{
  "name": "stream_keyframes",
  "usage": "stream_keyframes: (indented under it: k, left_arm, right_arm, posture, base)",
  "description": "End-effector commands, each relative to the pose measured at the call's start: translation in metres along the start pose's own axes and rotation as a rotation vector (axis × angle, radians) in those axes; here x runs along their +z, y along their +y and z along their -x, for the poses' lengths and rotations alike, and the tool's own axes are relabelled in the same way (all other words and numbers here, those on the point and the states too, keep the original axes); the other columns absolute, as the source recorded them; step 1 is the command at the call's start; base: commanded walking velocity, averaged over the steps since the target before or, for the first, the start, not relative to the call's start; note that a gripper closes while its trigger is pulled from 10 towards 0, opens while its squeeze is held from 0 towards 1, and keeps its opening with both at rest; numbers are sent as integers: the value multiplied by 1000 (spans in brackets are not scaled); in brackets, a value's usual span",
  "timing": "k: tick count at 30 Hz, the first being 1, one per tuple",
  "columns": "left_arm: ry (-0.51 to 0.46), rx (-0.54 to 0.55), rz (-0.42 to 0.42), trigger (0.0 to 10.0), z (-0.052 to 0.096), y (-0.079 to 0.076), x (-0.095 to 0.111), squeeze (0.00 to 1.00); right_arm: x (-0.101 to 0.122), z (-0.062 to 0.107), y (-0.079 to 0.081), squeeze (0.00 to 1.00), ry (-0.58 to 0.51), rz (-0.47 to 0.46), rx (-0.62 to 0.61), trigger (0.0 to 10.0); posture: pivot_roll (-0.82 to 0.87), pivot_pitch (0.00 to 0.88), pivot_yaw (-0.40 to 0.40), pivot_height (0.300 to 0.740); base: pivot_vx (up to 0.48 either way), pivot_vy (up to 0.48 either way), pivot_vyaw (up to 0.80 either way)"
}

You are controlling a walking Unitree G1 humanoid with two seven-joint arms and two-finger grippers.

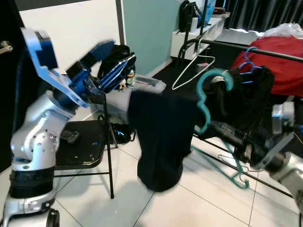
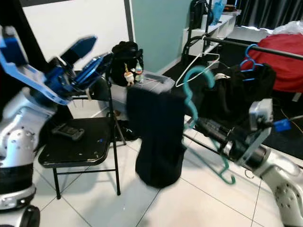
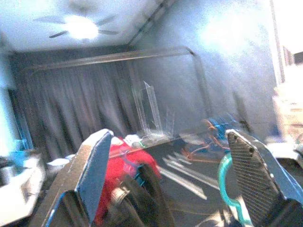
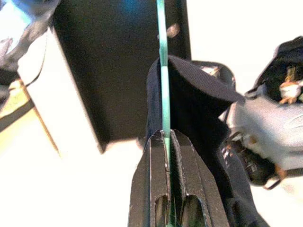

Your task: Hang hanger

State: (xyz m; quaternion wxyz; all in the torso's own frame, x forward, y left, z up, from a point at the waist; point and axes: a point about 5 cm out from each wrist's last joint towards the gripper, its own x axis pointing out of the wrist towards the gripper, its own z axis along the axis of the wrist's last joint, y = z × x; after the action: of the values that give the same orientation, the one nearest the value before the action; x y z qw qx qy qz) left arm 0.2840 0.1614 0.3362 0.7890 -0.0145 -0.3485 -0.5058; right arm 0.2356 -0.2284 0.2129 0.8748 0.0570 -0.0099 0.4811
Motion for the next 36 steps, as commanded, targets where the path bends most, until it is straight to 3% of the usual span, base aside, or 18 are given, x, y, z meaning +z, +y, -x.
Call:
stream_keyframes:
  k: [1, 2, 3, 4, 6, 8, 11, 13, 15, 17, 19, 22, 35, 36]
  left_arm:
    - [85, -162, -19, 10000, -3, -7, -4, 0]
    - [142, -259, -12, 10000, -4, -12, -8, 0]
    - [142, -259, -12, 10000, -4, -12, -8, 0]
    - [216, -372, 7, 10000, -1, -18, -13, 0]
    - [216, -372, 7, 10000, -1, -18, -13, 0]
    - [358, -550, 39, 10000, 11, -26, -20, 0]
    - [415, -611, 55, 10000, 17, -28, -21, 0]
    - [513, -687, 70, 10000, 27, -27, -22, 0]
    - [513, -687, 70, 10000, 27, -27, -22, 0]
    - [630, -690, 52, 10000, 35, -20, -26, 0]
    - [630, -690, 52, 10000, 35, -20, -26, 0]
    - [712, -644, 10, 10000, 37, -10, -34, 0]
    - [744, -612, 10, 10000, 37, -6, -42, 0]
    - [756, -630, 43, 9059, 39, -8, -43, 0]
  right_arm:
    - [6, -5, 13, 0, 12, 24, 117, 10000]
    - [7, -6, 15, 0, 21, 22, 140, 10000]
    - [7, -6, 15, 0, 21, 22, 140, 10000]
    - [8, -7, 16, 0, 19, 25, 161, 10000]
    - [8, -7, 16, 0, 19, 25, 161, 10000]
    - [14, -10, 20, 0, 0, 38, 201, 10000]
    - [16, -11, 21, 0, -9, 45, 219, 10000]
    - [20, -11, 24, 0, -17, 56, 242, 10000]
    - [20, -11, 24, 0, -17, 56, 242, 10000]
    - [23, -11, 27, 0, -16, 68, 269, 10000]
    - [23, -11, 27, 0, -16, 68, 269, 10000]
    - [27, -12, 33, 0, -12, 80, 316, 10000]
    - [33, -12, 39, 0, -25, 94, 346, 10000]
    - [33, -12, 39, 0, -29, 96, 348, 10000]
  posture:
    - [-177, 0, 29, 740]
    - [-178, 0, 30, 740]
    - [-178, 0, 30, 740]
    - [-179, 0, 37, 740]
    - [-179, 0, 37, 740]
    - [-180, 0, 42, 740]
    - [-178, 0, 43, 740]
    - [-177, 0, 42, 740]
    - [-177, 0, 42, 740]
    - [-172, 0, 42, 740]
    - [-172, 0, 42, 740]
    - [-176, 0, 43, 740]
    - [-180, 0, 48, 740]
    - [-180, 0, 50, 740]
  base:
    - [0, 0, 0]
    - [0, 0, 0]
    - [0, 0, 0]
    - [0, 0, 0]
    - [0, 0, 0]
    - [0, 0, 0]
    - [0, 0, 0]
    - [0, 0, 0]
    - [0, 0, 0]
    - [0, 0, 0]
    - [0, 0, 0]
    - [0, 0, 0]
    - [0, 0, 0]
    - [0, 0, 0]
